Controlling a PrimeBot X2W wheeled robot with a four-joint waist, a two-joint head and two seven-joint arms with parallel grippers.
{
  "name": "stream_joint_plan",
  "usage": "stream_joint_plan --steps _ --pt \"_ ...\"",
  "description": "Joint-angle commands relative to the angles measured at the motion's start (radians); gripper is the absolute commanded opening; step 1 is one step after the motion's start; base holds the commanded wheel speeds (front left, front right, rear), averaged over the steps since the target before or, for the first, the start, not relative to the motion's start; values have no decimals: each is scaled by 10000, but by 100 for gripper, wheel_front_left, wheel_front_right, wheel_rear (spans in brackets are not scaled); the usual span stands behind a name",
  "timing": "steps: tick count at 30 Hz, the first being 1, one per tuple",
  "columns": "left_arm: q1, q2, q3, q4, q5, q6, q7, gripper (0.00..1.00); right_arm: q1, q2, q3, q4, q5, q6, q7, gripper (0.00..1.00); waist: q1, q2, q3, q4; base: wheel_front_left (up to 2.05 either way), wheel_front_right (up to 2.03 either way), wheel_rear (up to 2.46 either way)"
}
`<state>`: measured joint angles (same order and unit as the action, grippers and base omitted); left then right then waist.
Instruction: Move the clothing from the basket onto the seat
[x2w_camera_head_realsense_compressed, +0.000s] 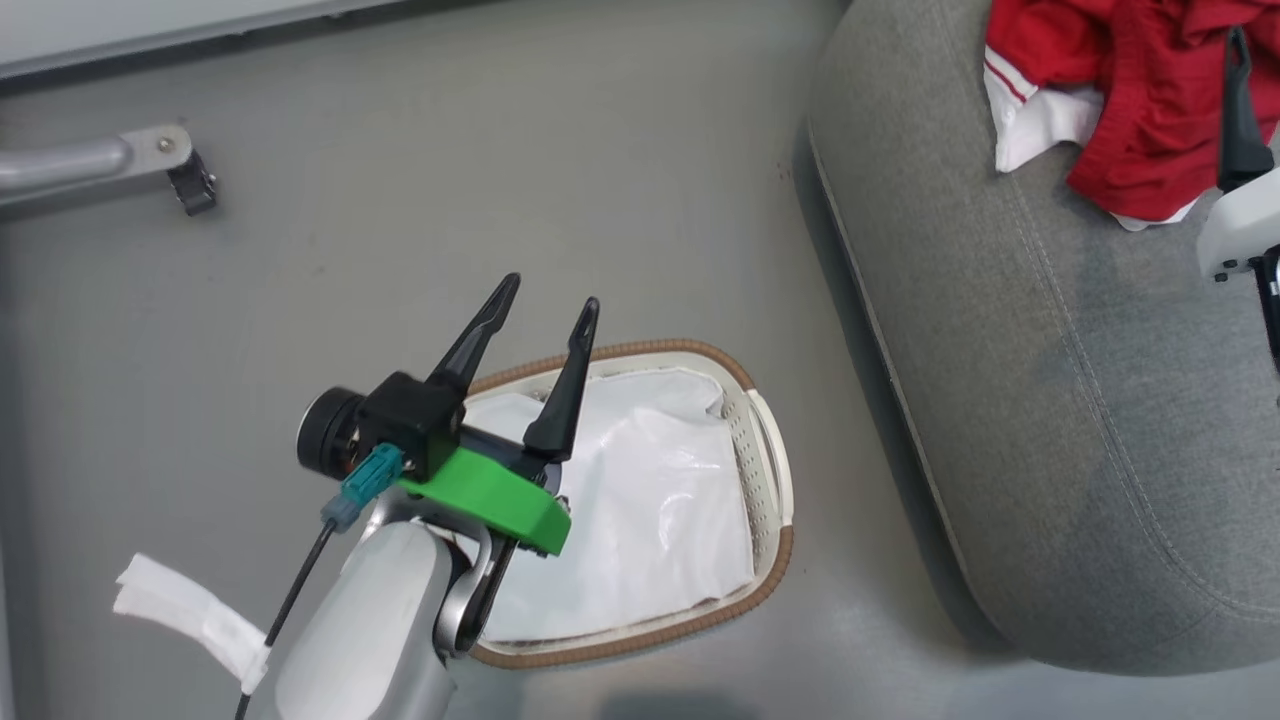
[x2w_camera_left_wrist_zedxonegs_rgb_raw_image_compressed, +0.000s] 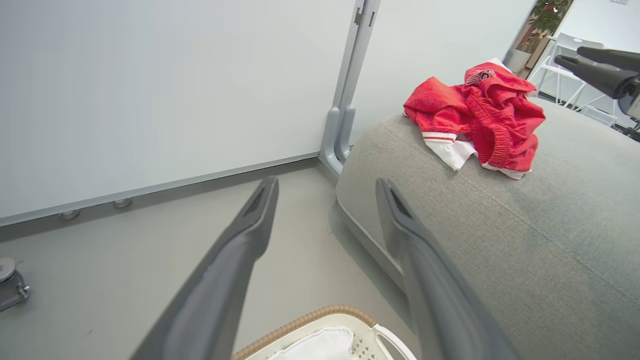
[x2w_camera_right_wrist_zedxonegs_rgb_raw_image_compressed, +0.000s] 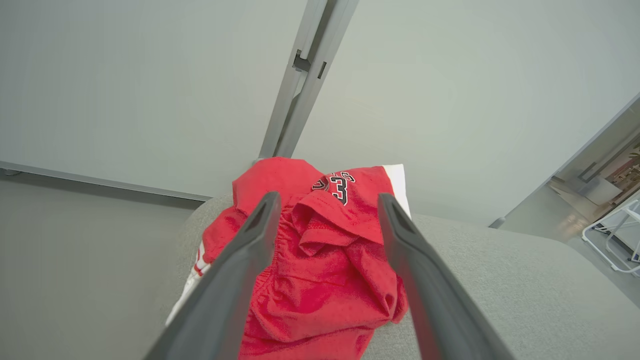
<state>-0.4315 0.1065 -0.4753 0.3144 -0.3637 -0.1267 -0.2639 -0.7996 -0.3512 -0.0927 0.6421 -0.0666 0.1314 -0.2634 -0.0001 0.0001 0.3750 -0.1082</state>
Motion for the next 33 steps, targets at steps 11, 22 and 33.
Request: stream_joint_plan --steps 11,22,33 --pt "2199 -223 2068 -168 142 -29 -5 100 1808 1360 594 -739 746 -15 -17 100 1 -1 -2590 1451 0 0 0" --pt "3385 -415 3448 -72 572 -45 -6 100 4239 2832 558 -2292 1650 -15 -18 100 1 -1 -3364 1904 0 0 0" --pt "4326 -548 4151 -149 620 -17 -5 100 6258 2979 1234 -3300 2412 -15 -18 100 1 -1 -3674 1944 0 0 0"
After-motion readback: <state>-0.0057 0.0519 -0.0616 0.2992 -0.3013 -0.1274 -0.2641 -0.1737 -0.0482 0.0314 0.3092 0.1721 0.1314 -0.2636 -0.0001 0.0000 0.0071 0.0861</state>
